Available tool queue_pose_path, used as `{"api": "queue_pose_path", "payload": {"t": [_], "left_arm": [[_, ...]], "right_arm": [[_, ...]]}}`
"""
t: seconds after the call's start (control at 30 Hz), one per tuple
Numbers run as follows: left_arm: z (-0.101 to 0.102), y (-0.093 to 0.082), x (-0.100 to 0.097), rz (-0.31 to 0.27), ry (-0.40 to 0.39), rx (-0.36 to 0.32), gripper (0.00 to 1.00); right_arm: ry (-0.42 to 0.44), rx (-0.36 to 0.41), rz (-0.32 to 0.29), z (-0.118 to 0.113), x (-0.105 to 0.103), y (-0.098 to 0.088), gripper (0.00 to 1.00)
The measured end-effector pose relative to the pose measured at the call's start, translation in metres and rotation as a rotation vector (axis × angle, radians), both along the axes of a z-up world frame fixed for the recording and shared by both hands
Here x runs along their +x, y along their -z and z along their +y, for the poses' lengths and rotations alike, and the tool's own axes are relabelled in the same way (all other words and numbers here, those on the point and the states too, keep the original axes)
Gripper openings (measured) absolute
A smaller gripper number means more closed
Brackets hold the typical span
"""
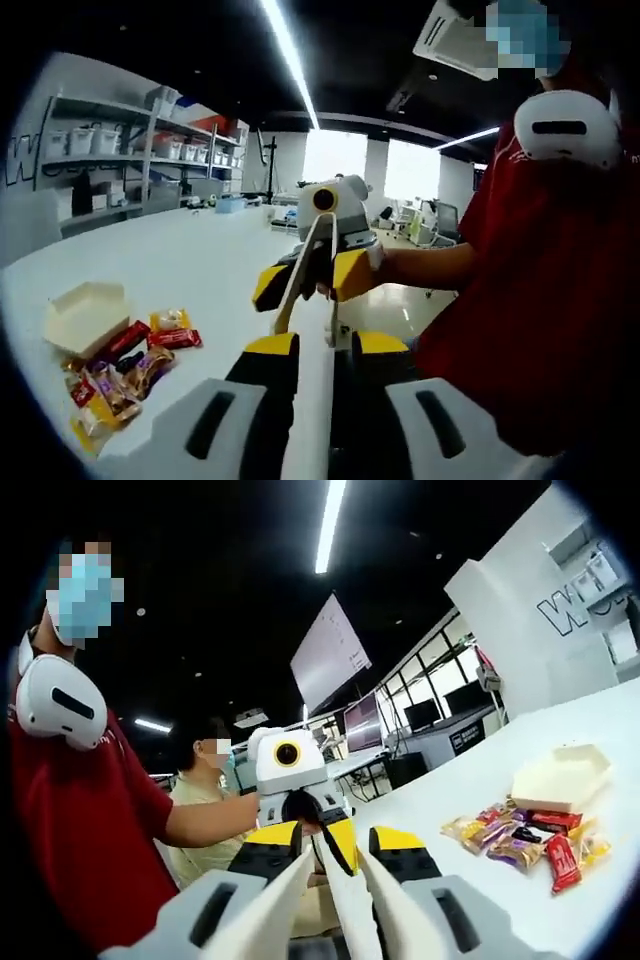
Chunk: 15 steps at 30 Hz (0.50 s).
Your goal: Place the target food into the container with the food tongs after gripping and lifting it, then release it inside without dropping or visibly crushing the food.
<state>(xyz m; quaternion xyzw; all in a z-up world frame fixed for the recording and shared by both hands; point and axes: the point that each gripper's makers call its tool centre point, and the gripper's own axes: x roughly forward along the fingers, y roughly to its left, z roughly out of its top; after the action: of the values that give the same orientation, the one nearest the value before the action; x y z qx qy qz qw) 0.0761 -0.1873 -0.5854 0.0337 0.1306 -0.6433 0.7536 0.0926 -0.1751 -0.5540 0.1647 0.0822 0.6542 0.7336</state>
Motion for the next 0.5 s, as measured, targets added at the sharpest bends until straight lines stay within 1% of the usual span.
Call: {"api": "queue_pose_path", "payload": {"t": [0.03,0.07,0.13,0.17,0.23,0.27,0.3,0.33,0.37,0.43,0.47,0.5], "left_arm": [[0.003,0.002,0.001,0.006,-0.016,-0.003,0.21],[0.008,0.006,0.005,0.004,-0.053,-0.003,0.22],[0.012,0.009,0.008,0.001,-0.088,0.001,0.26],[0.017,0.013,0.012,0.0,-0.124,-0.001,0.26],[0.023,0.017,0.017,-0.004,-0.165,0.006,0.27],[0.026,0.019,0.022,-0.014,-0.199,-0.003,0.28],[0.028,0.02,0.024,-0.021,-0.214,-0.001,0.29],[0.034,0.024,0.031,-0.042,-0.264,0.002,0.3],[0.036,0.025,0.034,-0.053,-0.288,0.001,0.32],[0.042,0.026,0.043,-0.082,-0.347,0.004,0.37],[0.044,0.026,0.047,-0.096,-0.377,-0.003,0.39],[0.048,0.028,0.05,-0.103,-0.406,0.004,0.42]], "right_arm": [[0.003,-0.001,0.002,0.001,0.001,0.0,0.21],[0.018,-0.012,-0.008,0.003,0.004,0.003,0.22],[0.019,-0.015,-0.003,0.004,0.006,0.004,0.22],[0.025,-0.019,-0.005,0.005,0.007,0.005,0.22],[0.037,-0.03,-0.017,0.006,0.01,0.008,0.22],[0.046,-0.038,-0.018,0.006,0.012,0.01,0.22],[0.062,-0.046,-0.017,0.006,0.017,0.012,0.22],[0.069,-0.05,-0.014,0.006,0.018,0.013,0.22],[0.088,-0.062,-0.008,0.005,0.023,0.015,0.22],[0.106,-0.073,0.009,0.004,0.027,0.019,0.22],[0.125,-0.082,0.009,0.002,0.031,0.021,0.22],[0.144,-0.091,0.003,0.0,0.034,0.022,0.22]]}}
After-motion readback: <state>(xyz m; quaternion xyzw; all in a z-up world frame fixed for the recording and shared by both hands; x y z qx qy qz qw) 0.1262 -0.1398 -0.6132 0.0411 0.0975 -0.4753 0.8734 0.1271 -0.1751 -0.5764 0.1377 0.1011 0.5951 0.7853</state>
